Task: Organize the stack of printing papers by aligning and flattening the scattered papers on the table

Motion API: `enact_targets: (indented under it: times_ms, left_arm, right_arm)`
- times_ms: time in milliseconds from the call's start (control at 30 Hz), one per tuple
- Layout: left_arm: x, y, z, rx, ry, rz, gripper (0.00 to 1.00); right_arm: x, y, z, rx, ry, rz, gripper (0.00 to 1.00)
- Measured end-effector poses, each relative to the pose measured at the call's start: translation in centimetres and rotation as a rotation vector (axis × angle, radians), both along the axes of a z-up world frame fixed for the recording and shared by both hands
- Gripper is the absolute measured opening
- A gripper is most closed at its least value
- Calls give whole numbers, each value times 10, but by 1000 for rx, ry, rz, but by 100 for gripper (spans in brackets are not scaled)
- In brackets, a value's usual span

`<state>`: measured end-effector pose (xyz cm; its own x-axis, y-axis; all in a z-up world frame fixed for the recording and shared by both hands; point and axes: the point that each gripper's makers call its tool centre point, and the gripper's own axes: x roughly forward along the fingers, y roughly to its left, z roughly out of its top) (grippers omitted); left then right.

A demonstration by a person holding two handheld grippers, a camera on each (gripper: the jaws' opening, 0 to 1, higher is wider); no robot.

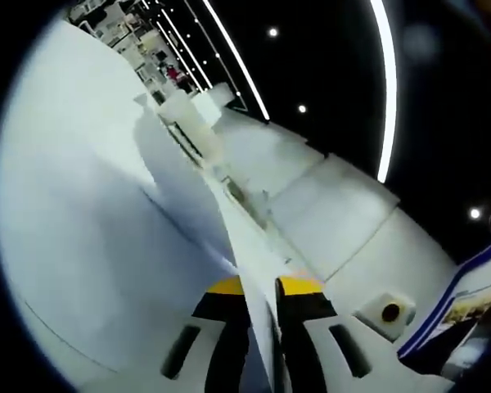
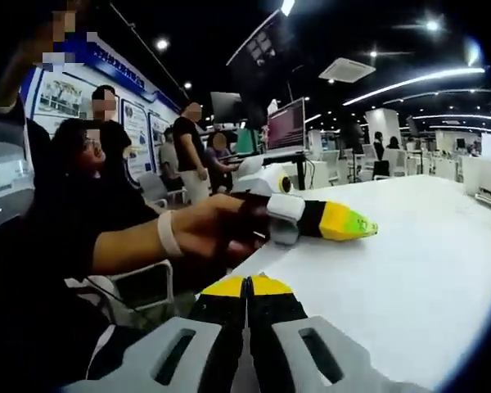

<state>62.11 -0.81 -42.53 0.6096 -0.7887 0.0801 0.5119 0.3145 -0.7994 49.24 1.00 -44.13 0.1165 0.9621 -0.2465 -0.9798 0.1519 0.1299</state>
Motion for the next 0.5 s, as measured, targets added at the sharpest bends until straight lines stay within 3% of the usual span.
enact_targets:
  times_ms: [167,333,500]
  left_arm:
    - [0,0,-1,17,-15,0,13]
    - [0,-1,0,9,-6,-3,16]
    - [1,1,-2,5,9,2,14]
  right_arm:
    - [-7,3,1,-6,-2,28,0]
    - [-15,8,-3,-57,-48,73,0]
    - [-16,12,-4,-61,-67,88,0]
